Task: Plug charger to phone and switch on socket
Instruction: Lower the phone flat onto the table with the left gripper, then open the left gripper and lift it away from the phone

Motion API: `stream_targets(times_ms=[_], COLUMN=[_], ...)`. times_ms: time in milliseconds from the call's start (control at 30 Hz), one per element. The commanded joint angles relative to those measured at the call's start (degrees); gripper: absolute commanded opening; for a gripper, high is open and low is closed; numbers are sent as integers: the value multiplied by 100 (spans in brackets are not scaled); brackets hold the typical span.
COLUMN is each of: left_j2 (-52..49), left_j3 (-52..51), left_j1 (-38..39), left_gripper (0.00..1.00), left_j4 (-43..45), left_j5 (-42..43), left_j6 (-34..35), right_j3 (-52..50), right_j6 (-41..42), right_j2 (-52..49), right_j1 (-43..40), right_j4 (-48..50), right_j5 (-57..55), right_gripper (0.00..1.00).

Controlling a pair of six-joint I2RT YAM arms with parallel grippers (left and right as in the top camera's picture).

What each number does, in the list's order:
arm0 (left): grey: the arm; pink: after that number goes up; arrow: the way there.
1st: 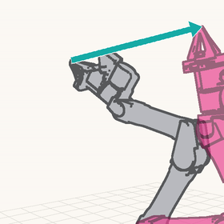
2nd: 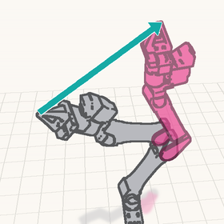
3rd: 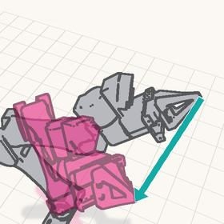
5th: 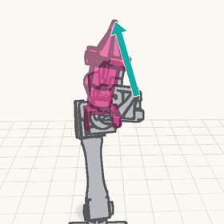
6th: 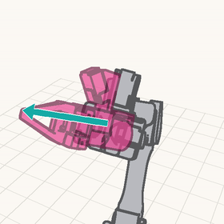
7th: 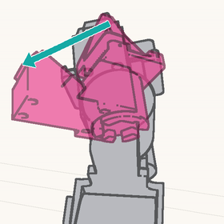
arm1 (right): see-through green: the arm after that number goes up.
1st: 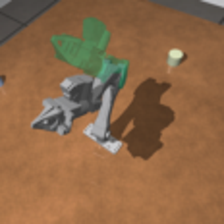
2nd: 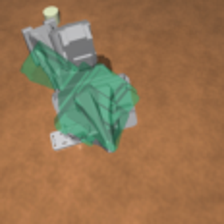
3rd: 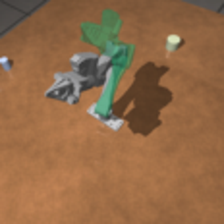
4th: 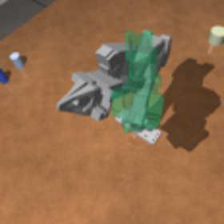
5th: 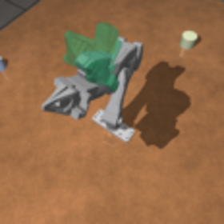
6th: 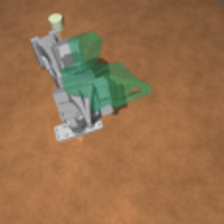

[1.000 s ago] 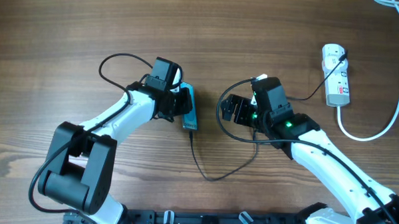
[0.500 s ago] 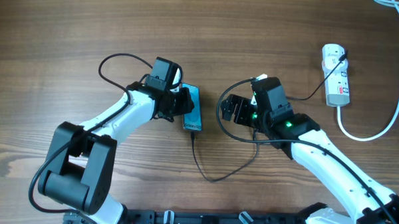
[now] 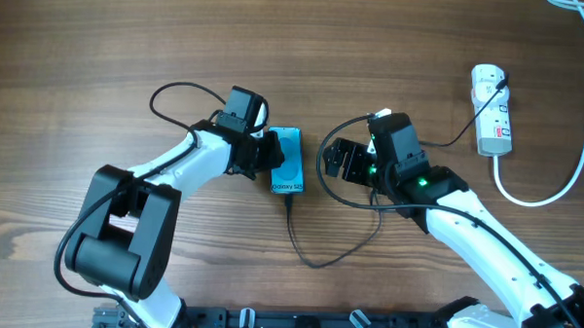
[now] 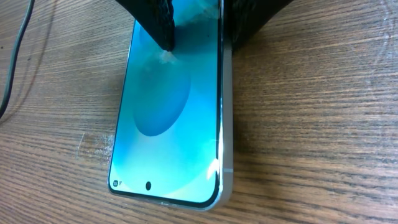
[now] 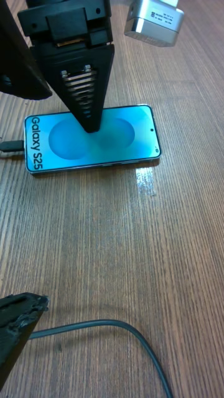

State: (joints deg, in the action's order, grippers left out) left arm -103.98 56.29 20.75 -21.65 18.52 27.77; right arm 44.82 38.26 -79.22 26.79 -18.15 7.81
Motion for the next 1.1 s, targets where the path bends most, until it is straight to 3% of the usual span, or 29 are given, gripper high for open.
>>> stream_targets(times_ms=[0,233,433,600,800,833,867,900,1067], left_j2=[-72,-79,-74,-15,-15,-15,-15,-15,-15], left_j3=[-15,-15,-15,-9,-9,-9,-9,-9,-9], left_j1=[15,13,-9,-590,-1335,-1397,-1432,-1434,-1434], left_gripper=[31,37,31,32,49,65,88,100,100], left_j4=[28,175,197,15,-205,-216,-214,-214,-214], left_j5=[0,2,0,7,2,2,2,2,0], left_j6=[-28,-28,-31,-22,293,291,291,291,291], right_j3=[59,59,59,59,59,59,59,59,59], right_j6=[-59,-59,-59,-59,-59,-57,-59,-59,-59], right_j2=[46,46,46,46,46,46,46,46,46], right_j1=[-2,-2,-2,-2,-2,-2,-2,-2,-2], right_j4=[9,11,11,11,11,9,9,9,9], right_j5=[-103,-103,-103,-103,-103,-103,-103,-103,-103], right_gripper=[99,100,100,100,100,100,100,100,100])
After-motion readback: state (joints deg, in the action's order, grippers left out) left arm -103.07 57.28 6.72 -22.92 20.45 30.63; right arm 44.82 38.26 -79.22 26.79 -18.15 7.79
